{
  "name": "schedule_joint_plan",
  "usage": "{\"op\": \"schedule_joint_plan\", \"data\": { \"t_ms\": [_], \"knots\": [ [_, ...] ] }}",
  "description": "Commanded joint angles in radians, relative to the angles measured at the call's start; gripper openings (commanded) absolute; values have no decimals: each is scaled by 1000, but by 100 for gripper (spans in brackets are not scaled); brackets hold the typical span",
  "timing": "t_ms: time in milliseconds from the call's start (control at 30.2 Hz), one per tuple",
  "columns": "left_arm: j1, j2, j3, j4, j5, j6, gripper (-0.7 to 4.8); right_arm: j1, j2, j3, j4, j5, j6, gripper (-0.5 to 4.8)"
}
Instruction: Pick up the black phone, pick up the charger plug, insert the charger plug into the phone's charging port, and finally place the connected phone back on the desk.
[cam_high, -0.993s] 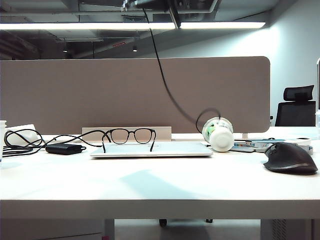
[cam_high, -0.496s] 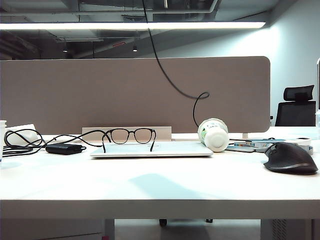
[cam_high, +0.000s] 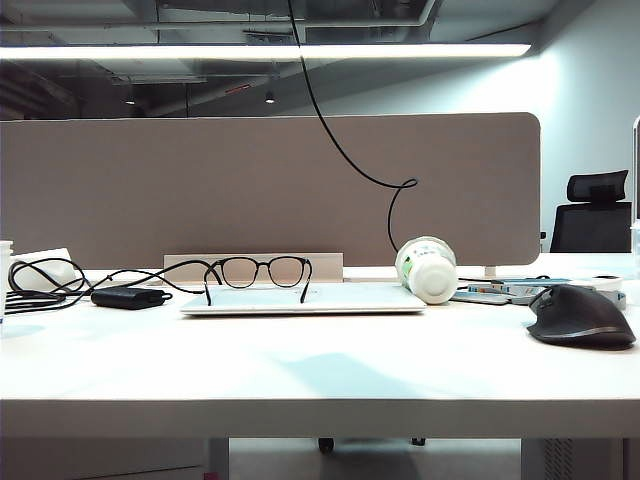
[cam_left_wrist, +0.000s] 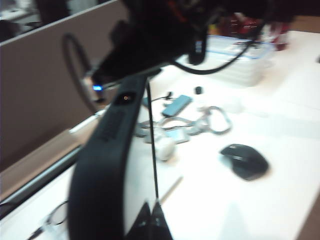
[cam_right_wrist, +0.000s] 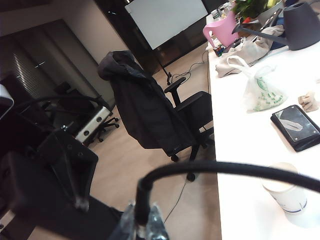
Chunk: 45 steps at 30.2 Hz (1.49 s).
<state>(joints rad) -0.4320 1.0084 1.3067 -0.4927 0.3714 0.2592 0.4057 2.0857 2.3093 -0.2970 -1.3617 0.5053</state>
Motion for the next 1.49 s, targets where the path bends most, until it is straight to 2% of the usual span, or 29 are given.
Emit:
{"op": "schedule_joint_plan", "data": {
  "t_ms": [33,132,397,596,728,893,1092,1290,1489],
  "knots": [
    [0,26,6,36,92,23,-6,-3,-29,6,17,-18,0,-9],
    [0,50,6,38,120,24,-6,-13,-47,6,18,-22,0,-8],
    [0,115,6,46,221,102,-6,-48,-113,6,24,-28,29,-8],
    [1,166,6,122,373,107,-6,-51,-119,6,102,-29,132,-9],
    [1,200,6,170,454,102,-7,-51,-119,6,111,-69,121,-9],
    [2,232,6,211,497,71,-6,-51,-124,6,150,-144,107,-9],
    [32,247,6,308,558,-71,-6,-51,-133,6,183,-190,89,-8],
    [77,253,6,352,576,-146,-6,-51,-133,6,198,-190,89,-9],
    [77,256,6,351,582,-136,-6,-40,-133,6,198,-198,85,-8]
  ]
}}
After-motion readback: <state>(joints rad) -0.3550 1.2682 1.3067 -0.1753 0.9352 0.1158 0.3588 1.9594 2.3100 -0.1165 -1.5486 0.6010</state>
